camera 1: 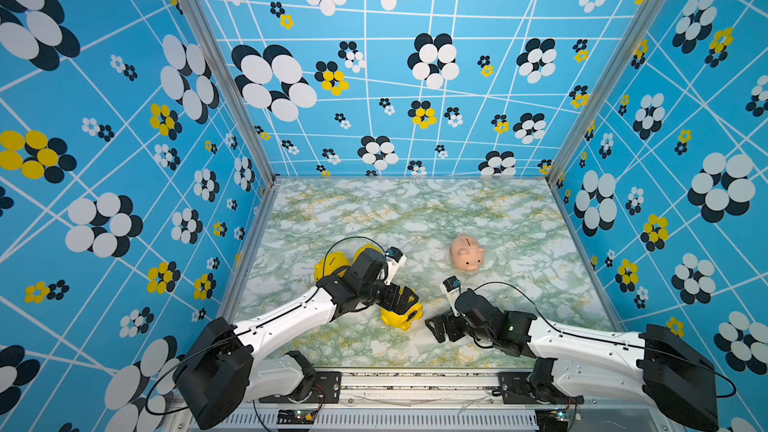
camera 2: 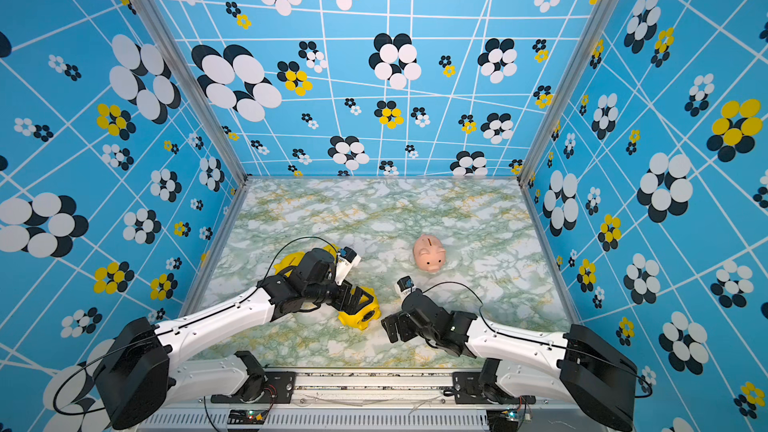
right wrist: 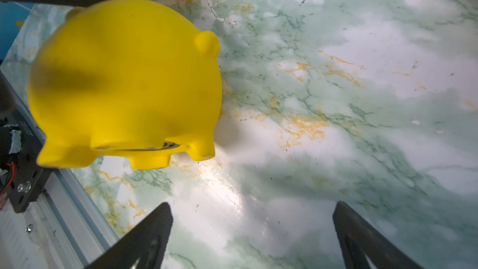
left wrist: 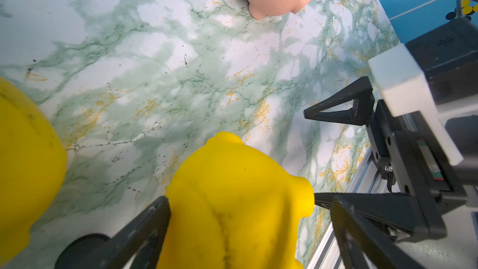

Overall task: Open piggy banks
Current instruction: Adjust the piggy bank at the center of the board.

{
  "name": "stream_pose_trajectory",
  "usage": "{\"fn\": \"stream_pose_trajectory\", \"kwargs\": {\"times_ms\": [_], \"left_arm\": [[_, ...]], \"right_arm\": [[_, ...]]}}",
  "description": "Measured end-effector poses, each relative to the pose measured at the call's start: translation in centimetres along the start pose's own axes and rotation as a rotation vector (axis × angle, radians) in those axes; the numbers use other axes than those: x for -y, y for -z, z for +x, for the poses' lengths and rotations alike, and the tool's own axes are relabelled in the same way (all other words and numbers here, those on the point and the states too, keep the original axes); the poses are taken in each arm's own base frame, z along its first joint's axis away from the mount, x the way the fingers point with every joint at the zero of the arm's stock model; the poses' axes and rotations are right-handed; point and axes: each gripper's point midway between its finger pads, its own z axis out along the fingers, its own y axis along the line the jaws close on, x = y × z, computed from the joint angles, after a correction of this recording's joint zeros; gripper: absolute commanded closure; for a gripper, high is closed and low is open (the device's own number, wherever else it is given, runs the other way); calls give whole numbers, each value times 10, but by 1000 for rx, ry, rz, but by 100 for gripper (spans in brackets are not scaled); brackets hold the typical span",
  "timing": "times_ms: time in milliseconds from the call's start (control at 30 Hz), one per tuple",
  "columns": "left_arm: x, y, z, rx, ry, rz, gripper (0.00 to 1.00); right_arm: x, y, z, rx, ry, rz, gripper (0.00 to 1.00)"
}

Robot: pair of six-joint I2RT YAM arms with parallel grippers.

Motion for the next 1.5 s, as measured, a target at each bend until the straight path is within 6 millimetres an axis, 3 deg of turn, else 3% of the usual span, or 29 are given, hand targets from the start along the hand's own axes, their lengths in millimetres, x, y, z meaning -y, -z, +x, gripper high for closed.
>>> {"fn": "stream_pose_trajectory", "kwargs": {"times_ms": [367,633,933,1033,1300,1500], "left_arm": [[-8,-8,24,72,23,-5,1],[-2,-25,11,161,21,-2,1],[-4,-33,6,220,88,12,0],[-5,-38,4,230,138,24,1],[-8,-46,0,251,271,43,1],[-12,-50,-2,232,344,28,1]], "right_arm": [[-10,-8,1,-12,-12,-49,1],[-12,-11,-7,18,-22,-61,1],[7,-7,-24,58,-86,-33,3],[9,1,-30,81,-95,-44,9],[13,10,-28,109,-93,-87,41],[14,9,-16,164,-31,-138,46]]}}
